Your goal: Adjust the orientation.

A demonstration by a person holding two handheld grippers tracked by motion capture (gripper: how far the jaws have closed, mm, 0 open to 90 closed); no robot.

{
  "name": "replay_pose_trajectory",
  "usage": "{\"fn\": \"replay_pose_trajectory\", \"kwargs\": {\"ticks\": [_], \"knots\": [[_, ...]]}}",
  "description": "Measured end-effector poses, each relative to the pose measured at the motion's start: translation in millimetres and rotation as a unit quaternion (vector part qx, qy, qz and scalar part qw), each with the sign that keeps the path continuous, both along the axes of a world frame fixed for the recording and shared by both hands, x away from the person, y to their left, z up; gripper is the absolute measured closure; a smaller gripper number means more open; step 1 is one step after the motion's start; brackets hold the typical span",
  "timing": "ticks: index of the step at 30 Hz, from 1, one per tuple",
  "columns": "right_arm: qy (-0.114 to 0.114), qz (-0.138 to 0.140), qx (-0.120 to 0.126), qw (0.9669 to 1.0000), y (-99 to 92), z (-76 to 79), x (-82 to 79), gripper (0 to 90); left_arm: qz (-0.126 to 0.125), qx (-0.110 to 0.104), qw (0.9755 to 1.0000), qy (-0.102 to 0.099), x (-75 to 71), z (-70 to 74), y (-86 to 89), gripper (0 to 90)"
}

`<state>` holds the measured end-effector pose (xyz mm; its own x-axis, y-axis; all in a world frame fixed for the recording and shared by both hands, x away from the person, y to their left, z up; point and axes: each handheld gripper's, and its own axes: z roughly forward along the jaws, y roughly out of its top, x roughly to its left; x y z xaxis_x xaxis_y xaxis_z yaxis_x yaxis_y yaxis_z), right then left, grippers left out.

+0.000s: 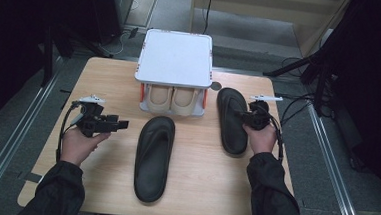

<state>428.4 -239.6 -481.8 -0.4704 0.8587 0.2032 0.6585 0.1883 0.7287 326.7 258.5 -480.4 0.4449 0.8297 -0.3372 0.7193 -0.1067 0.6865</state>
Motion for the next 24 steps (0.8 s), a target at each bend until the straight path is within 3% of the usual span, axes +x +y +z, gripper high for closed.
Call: {"fn": "replay_pose_trajectory", "kwargs": {"ticks": [7,12,24], "knots": [[-0.026,-0.011,0.018,0.9994,-21.3,13.0,5.6,80.9,0.005,0.005,1.0000,0.002,-7.2,-0.4,4.5,41.3],[-0.030,-0.020,0.027,0.9990,-34.0,17.1,10.9,78.7,0.013,0.005,0.9999,0.000,-14.5,-0.9,8.0,41.2],[-0.023,-0.029,0.026,0.9990,-39.2,1.9,26.5,70.7,0.023,0.009,0.9997,0.005,-27.4,-2.2,14.9,41.1]]}}
